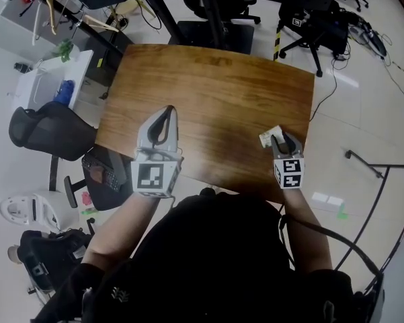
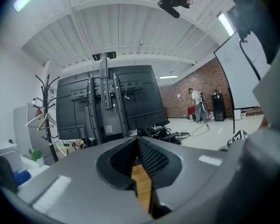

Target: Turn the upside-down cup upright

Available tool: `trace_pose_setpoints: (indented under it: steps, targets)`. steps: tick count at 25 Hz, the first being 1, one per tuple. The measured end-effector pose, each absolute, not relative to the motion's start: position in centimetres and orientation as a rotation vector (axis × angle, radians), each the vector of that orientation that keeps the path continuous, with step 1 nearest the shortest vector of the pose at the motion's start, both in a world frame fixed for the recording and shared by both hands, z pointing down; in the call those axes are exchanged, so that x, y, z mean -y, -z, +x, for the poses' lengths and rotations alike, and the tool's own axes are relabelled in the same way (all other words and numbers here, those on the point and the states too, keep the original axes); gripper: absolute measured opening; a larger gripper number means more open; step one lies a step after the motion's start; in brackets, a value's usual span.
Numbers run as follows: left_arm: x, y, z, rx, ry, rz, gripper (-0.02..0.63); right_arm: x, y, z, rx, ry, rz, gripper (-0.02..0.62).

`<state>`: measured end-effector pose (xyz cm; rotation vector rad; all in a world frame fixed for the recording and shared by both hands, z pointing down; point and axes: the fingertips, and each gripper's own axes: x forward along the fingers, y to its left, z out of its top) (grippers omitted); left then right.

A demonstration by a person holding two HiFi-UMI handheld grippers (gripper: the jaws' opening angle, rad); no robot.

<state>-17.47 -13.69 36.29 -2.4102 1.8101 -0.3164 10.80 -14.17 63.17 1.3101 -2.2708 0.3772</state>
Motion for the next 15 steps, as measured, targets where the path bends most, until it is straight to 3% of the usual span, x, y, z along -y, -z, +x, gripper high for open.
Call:
trace_pose_setpoints:
  steps: [2,6,9,15]
  targets:
    - [14.0,-36.4,-16.9,-1.803,0.310,-2.422,0.000,14.2,-64.1,12.5,2.251,-0.464,1.294,0.192]
    - [14.1,-36.6,-15.6,-1.771,0.313,-2.451,0.000,14.3,-65.8,12.2,2.262,-0.608,1.174,0.198]
    - [14.4,-36.5,-15.4,-1.770,0.310,-2.453,0.000,13.6,-66.4,10.7,2.265,-0.618,1.053,0.146]
    - [14.6,-36.2,-15.4,-1.765,0.295,-2.451,0.000,12.6,-63.9,8.4,2.266,-0.274,0.937,0.080]
